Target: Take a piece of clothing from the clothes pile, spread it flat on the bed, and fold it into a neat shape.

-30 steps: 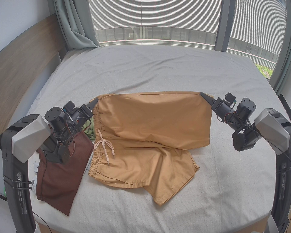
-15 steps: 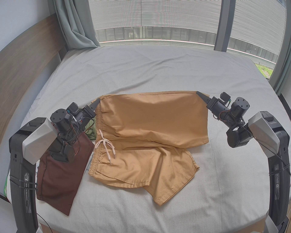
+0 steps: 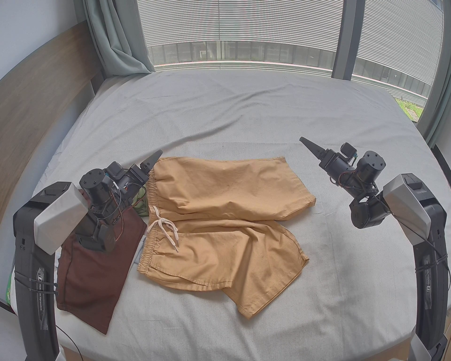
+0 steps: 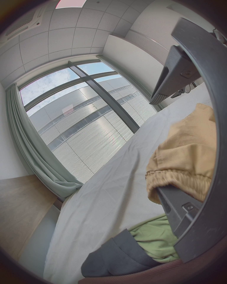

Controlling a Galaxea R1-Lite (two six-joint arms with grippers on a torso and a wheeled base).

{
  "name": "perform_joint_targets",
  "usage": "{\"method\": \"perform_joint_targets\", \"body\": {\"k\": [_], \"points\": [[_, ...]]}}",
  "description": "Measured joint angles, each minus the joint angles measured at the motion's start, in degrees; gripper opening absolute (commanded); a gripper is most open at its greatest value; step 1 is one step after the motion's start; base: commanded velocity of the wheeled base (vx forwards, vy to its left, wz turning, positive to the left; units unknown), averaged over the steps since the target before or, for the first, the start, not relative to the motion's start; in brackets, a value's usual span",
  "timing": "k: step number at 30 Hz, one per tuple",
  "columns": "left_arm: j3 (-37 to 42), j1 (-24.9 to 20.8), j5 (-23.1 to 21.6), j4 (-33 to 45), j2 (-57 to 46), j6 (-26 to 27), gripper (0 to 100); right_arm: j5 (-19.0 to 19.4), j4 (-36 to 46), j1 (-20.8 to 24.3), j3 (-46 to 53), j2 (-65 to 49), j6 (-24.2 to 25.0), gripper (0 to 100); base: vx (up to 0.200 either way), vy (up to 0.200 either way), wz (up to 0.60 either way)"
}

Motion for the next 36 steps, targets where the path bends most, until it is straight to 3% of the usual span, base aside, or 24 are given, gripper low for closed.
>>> {"method": "perform_joint_targets", "body": {"k": [9, 19, 29, 36], "points": [[7.2, 0.0, 0.1, 0.3, -3.0, -0.1, 100, 0.0, -6.7, 0.2, 14.1, -3.9, -0.3, 100, 0.000, 0.000, 0.00], [23.2, 0.0, -0.9, -2.4, -11.4, 0.6, 100, 0.5, -10.0, 0.4, 30.5, -10.1, -4.1, 100, 0.000, 0.000, 0.00], [39.0, 0.5, -4.1, -3.6, -21.4, 8.5, 100, 1.2, -10.4, 1.4, 48.5, -19.2, -7.9, 100, 0.000, 0.000, 0.00], [45.1, 1.5, -7.4, -3.7, -27.5, 11.0, 100, 5.1, -10.4, 2.9, 58.3, -25.9, -9.9, 100, 0.000, 0.000, 0.00]]}}
